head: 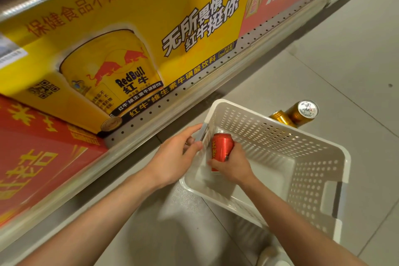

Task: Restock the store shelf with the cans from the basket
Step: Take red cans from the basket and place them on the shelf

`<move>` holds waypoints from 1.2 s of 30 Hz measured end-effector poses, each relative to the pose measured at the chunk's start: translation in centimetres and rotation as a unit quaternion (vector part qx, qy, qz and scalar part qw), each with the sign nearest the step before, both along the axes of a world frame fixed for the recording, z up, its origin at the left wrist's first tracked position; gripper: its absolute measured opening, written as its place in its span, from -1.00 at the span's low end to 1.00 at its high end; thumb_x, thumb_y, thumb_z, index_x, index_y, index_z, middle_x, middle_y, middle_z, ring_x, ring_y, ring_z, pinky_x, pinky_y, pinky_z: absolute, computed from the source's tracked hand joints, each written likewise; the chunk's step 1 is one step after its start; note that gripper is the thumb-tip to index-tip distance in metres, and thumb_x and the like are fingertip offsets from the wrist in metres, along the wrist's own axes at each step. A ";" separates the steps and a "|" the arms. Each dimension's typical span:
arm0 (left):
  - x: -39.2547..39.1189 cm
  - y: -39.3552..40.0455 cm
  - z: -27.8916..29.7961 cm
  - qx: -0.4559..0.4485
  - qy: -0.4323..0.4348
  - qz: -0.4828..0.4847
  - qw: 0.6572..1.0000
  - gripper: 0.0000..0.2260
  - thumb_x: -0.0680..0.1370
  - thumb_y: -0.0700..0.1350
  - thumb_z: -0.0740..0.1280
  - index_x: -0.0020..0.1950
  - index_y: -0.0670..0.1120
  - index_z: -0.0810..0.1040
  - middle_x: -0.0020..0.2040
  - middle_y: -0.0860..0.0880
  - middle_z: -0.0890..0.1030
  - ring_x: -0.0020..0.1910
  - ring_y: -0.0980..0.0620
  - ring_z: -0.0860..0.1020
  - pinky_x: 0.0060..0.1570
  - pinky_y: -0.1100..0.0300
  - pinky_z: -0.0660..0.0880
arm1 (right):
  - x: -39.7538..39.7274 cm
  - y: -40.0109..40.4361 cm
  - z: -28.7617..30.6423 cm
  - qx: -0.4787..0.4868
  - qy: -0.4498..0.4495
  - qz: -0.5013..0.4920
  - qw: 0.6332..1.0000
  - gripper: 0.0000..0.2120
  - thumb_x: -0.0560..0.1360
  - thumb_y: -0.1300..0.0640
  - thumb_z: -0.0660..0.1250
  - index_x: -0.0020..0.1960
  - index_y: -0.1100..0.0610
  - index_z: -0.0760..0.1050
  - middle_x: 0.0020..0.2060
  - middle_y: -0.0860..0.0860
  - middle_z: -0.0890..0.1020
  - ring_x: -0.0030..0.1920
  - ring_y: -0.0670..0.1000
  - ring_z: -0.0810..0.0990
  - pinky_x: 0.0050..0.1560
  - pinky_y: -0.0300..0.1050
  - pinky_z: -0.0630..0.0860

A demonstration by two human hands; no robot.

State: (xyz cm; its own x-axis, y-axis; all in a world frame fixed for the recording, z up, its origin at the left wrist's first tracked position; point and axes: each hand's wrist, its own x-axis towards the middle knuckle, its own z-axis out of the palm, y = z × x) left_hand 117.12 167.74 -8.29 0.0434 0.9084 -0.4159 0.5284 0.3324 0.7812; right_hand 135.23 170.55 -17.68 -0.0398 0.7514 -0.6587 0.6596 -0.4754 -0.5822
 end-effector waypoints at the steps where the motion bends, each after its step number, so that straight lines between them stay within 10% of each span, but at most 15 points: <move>1: 0.0 0.0 0.0 0.000 0.003 0.000 1.000 -0.53 0.66 -0.05 0.27 0.56 0.19 0.28 0.03 -0.07 0.61 0.01 -0.05 0.60 0.00 0.21 0.53 | 0.2 0.1 0.3 -0.010 0.014 -0.009 1.000 -0.14 0.28 0.02 0.67 0.44 0.12 0.30 0.17 0.09 0.54 0.06 0.09 0.61 0.10 0.02 0.61; 11: 1.2 -0.7 4.9 -0.024 0.012 0.105 0.994 -0.66 0.64 -0.06 0.32 0.42 0.07 0.48 0.15 0.07 0.58 0.05 0.19 0.56 -0.10 0.49 0.44 | 4.8 -0.7 10.4 -0.023 0.139 -0.080 0.987 -0.20 0.41 0.12 0.59 0.52 0.00 0.24 0.13 -0.07 0.54 0.06 -0.07 0.60 -0.10 -0.21 0.56; 14: 1.7 -1.2 10.6 -0.021 -0.025 0.175 0.984 -0.77 0.60 -0.07 0.37 0.26 0.06 0.56 0.11 0.09 0.63 0.06 0.14 0.60 0.13 0.21 0.55 | 6.7 -1.3 16.7 -0.010 0.150 -0.099 0.984 -0.18 0.39 0.11 0.58 0.54 -0.03 0.26 0.15 -0.05 0.59 0.07 -0.06 0.63 -0.02 -0.13 0.59; 17: 2.7 -1.9 19.0 -0.007 -0.058 0.225 0.972 -0.85 0.57 -0.11 0.39 0.11 0.09 0.60 -0.03 0.04 0.69 0.03 -0.01 0.65 0.16 -0.08 0.59 | 8.3 -2.0 25.0 -0.008 0.170 -0.113 0.979 -0.26 0.42 0.14 0.56 0.50 -0.05 0.30 0.15 -0.03 0.60 0.06 -0.07 0.64 -0.08 -0.19 0.59; 24: 6.5 -3.9 44.2 0.031 -0.142 0.305 0.941 -0.88 0.58 -0.23 0.40 0.09 -0.09 0.61 -0.05 -0.14 0.69 -0.11 0.05 0.67 -0.09 0.25 0.58 | 12.1 -3.1 49.0 0.012 0.186 -0.120 0.975 -0.31 0.46 0.13 0.53 0.50 -0.03 0.31 0.12 -0.07 0.62 0.08 -0.07 0.66 0.11 0.02 0.65; 30: 7.5 -6.5 63.7 0.069 -0.170 0.344 0.921 -0.89 0.58 -0.21 0.41 0.06 -0.02 0.62 -0.02 -0.18 0.70 -0.08 -0.06 0.68 -0.03 0.06 0.63 | 13.7 -4.4 68.7 0.061 0.174 -0.103 0.977 -0.34 0.44 -0.04 0.53 0.44 -0.15 0.29 0.15 -0.15 0.59 0.10 -0.11 0.62 0.14 0.00 0.59; 36: 5.9 -10.9 77.1 0.140 -0.170 0.360 0.907 -0.91 0.56 -0.19 0.43 0.02 -0.02 0.63 -0.07 -0.11 0.71 -0.04 -0.09 0.69 0.05 -0.03 0.61 | 12.1 -5.7 82.8 0.116 0.211 -0.068 0.968 -0.35 0.49 0.08 0.50 0.46 -0.14 0.27 0.12 -0.20 0.55 0.05 -0.15 0.61 -0.26 -0.34 0.56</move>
State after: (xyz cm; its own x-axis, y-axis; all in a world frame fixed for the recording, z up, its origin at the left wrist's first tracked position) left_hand 122.98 156.87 68.81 -0.5194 0.8204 -0.2391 -0.0339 0.2598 0.9651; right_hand 147.29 164.82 65.11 -0.1585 0.8946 -0.4179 0.2799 -0.3652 -0.8879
